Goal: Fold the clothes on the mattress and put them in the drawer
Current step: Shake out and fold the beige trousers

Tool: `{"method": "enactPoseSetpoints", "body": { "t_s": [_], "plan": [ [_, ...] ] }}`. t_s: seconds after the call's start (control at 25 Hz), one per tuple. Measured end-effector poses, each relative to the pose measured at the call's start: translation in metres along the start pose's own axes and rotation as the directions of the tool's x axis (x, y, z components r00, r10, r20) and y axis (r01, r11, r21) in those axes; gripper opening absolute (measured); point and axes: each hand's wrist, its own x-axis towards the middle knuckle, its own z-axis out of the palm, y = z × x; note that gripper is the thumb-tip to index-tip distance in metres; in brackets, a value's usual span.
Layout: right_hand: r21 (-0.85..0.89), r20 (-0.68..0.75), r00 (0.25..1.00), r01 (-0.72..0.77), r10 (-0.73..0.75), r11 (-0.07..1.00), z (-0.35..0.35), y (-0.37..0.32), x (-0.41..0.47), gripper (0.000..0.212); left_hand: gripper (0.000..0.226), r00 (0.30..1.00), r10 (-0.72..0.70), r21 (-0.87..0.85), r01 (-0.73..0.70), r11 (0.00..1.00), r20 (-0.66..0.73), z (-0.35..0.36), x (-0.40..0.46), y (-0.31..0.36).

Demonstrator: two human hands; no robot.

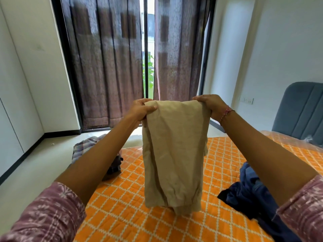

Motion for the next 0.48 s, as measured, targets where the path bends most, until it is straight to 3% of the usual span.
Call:
{"method": "enactPoseSetpoints", "body": {
  "t_s": [0.12,0.24,0.32,0.4,0.48],
  "plan": [
    [-0.015,0.031,0.992,-0.118,0.119,0.993,-0.003,-0.004,-0.001,0.011,0.035,0.991,-0.129,0.051,0.130,0.990,-0.021,-0.002,0.000,0.012],
    [0.205,0.135,0.975,-0.204,0.179,0.957,-0.002,-0.002,-0.002,0.008,0.024,0.962,-0.273,-0.223,0.271,0.936,0.023,-0.005,-0.003,0.017],
    [0.300,0.209,0.969,-0.192,0.132,0.934,-0.003,0.002,-0.003,0.011,0.014,0.975,-0.207,-0.260,0.221,0.940,0.081,-0.003,-0.007,0.014],
    [0.144,0.272,0.956,-0.156,0.112,0.977,-0.003,0.008,-0.003,0.024,0.011,0.995,-0.101,-0.077,0.101,0.992,0.002,0.001,-0.007,0.010],
    [0.115,0.239,0.966,-0.131,0.101,0.985,-0.001,0.012,-0.005,0.026,0.016,0.996,-0.062,-0.056,0.059,0.997,-0.061,0.001,-0.006,0.010]
  ]
}}
